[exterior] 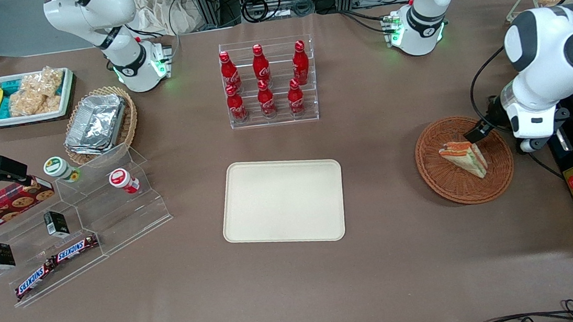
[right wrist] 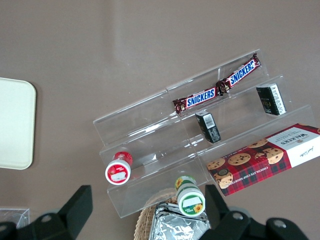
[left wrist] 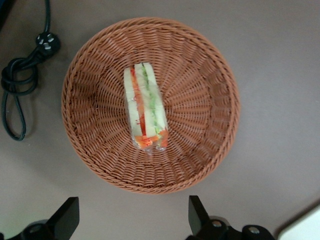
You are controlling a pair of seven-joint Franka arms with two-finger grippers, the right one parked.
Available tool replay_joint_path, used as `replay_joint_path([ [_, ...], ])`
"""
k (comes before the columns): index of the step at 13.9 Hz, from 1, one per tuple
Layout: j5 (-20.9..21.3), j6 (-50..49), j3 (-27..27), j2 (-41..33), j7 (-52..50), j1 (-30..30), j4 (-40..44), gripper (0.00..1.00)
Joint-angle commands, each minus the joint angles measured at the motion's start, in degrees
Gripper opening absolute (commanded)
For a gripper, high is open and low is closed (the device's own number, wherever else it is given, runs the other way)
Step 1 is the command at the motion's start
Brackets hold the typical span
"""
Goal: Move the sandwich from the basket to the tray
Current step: 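Lower the left gripper and close it on the sandwich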
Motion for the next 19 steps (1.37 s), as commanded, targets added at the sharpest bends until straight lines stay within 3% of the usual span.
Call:
replay_joint_path([
  [1, 1.43, 2.55, 0.08, 1.00, -4.24, -0.46, -0.87, 0.99],
  [8, 1.51, 9.67, 0.08, 8.47, -11.19, -0.46, -1.22, 0.99],
  [19, 1.86, 17.76, 1.48, 14.01, -14.19, -0.46, -3.77, 0.99],
])
